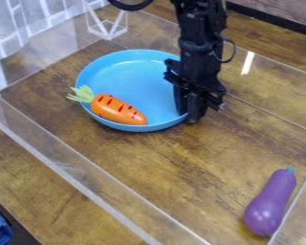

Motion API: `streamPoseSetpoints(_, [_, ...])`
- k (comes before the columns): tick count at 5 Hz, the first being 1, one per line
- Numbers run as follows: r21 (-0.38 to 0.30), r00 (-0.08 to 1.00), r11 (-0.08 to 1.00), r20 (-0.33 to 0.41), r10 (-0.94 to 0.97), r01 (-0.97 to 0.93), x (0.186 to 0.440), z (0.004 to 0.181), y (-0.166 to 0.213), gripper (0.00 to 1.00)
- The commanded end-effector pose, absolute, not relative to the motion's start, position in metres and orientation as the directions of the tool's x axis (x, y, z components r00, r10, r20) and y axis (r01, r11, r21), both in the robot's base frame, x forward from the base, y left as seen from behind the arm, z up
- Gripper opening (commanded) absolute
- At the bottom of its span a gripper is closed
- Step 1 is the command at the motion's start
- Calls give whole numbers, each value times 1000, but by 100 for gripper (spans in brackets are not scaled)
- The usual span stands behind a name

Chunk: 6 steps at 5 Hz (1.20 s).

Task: Remove the carrot from the blue tray and put it on the table

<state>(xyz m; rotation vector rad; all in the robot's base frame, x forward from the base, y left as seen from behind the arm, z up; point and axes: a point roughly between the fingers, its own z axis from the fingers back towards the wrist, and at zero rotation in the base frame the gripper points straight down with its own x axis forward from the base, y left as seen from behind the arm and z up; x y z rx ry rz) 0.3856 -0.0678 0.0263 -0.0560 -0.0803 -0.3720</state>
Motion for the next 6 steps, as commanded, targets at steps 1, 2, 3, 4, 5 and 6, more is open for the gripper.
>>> streamPoseSetpoints(1, [-25,887,889,93,-453,457,380,53,-91,0])
streamPoseSetpoints(2, [-18,861,862,71,-504,507,372,68,-100,0])
streamPoseSetpoints(3, [-15,848,849,54,-527,529,370,83,-90,0])
streamPoseSetpoints(4, [-6,841,842,45,-539,540,367,106,-81,0])
streamPoseSetpoints(5, [-6,840,840,31,-542,542,356,125,-80,0])
streamPoseSetpoints(6, [-18,828,828,30,-560,561,344,130,-85,0])
